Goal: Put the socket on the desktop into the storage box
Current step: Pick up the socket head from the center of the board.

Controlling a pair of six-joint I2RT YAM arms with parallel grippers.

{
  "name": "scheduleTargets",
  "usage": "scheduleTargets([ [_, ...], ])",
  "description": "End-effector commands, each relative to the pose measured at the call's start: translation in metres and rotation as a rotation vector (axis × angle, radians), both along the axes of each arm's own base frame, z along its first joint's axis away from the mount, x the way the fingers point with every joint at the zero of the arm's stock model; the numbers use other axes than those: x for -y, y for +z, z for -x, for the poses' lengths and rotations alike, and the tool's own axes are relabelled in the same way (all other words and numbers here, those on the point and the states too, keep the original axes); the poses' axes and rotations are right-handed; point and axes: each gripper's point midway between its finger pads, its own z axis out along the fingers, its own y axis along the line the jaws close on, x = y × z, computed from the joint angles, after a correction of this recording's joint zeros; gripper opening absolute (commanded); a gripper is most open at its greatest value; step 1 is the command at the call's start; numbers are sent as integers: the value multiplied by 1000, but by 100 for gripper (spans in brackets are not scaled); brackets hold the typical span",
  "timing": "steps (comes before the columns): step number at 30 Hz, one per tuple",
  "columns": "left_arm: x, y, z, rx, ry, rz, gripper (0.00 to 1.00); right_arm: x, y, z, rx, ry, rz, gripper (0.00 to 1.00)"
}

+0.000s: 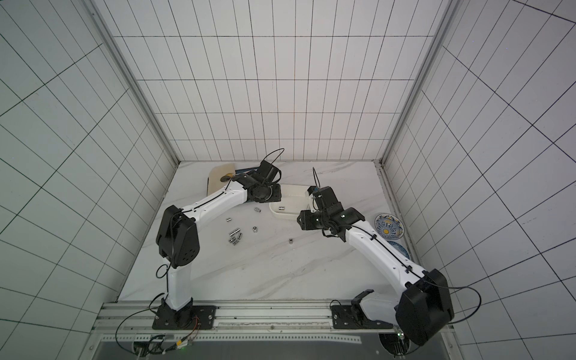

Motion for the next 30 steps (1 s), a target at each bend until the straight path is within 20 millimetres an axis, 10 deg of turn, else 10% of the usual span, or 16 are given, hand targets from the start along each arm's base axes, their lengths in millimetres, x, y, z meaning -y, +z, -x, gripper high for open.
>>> scheduleTargets([
  [1, -13, 13, 1, 42, 24, -14, 54, -3, 6, 4, -2, 16, -10, 50],
  [18, -80, -5, 10, -21, 193, 22, 62, -47, 9, 7, -4, 122, 5, 52],
  [30, -90, -41, -12, -123, 344, 55, 56, -51, 5, 10, -2, 134, 19, 52],
])
